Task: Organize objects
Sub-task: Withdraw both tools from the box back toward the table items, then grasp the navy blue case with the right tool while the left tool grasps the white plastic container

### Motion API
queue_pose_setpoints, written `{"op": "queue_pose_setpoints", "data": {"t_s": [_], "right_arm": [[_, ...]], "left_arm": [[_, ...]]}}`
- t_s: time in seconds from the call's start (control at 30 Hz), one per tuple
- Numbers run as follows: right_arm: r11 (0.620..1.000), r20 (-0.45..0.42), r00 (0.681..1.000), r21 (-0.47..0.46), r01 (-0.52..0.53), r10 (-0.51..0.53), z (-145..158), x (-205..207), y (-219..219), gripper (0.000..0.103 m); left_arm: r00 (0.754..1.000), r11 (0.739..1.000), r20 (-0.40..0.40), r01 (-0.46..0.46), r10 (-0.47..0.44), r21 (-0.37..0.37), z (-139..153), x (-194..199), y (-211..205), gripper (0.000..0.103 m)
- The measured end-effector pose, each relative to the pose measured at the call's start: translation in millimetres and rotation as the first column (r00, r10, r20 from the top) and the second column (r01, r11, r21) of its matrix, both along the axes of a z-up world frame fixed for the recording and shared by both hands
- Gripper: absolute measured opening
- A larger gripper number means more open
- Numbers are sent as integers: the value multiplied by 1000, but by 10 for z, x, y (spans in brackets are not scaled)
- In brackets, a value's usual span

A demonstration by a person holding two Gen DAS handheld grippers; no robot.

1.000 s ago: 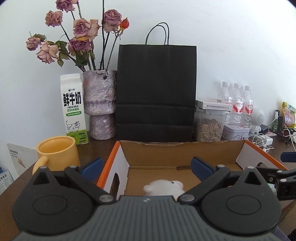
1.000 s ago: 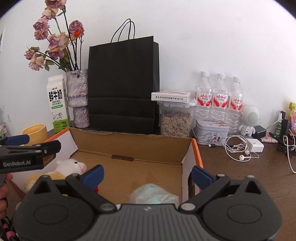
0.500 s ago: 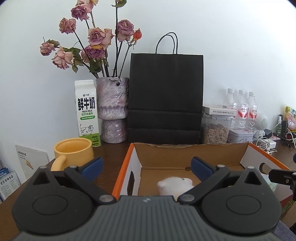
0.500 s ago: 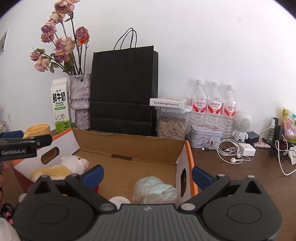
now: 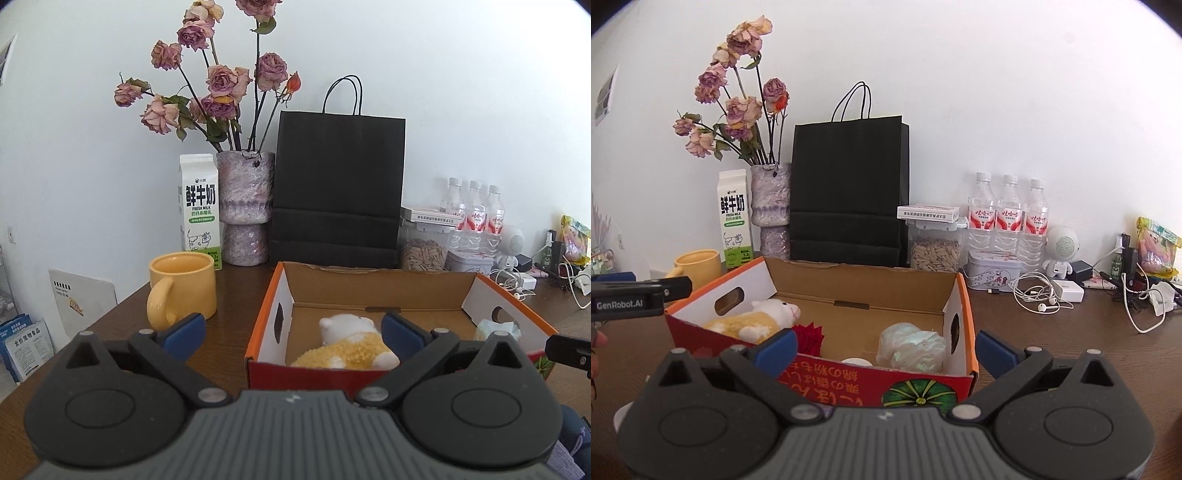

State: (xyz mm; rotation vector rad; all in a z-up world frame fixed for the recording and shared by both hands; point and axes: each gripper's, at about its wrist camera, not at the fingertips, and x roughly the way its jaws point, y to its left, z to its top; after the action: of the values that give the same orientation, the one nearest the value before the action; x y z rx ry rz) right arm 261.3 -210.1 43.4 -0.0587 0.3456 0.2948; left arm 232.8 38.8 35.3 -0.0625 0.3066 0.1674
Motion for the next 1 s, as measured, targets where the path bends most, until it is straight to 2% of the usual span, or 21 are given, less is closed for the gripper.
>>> {"op": "queue_pose_setpoints", "data": {"t_s": [0.13,0.6,0.87,1.0], "right_arm": [[1000,-16,1000,-25,-14,14,9,-246,-46,103],[993,-168,986,-116,-9,-11,-82,-667,-335,103],[992,-314,949,-119,-32,-7,-235,-741,-351,103],[992,-371,928,-127,-19,-30,-310,-620,-272,103]], "left_arm": [[999,1000,-42,1,-2,-18,64,-131,-17,103],[984,997,-161,72,-70,6,228,-537,-128,103],[968,997,-238,73,-75,-18,246,-633,-153,103],[956,996,-278,85,-89,-26,227,-607,-247,103]]}}
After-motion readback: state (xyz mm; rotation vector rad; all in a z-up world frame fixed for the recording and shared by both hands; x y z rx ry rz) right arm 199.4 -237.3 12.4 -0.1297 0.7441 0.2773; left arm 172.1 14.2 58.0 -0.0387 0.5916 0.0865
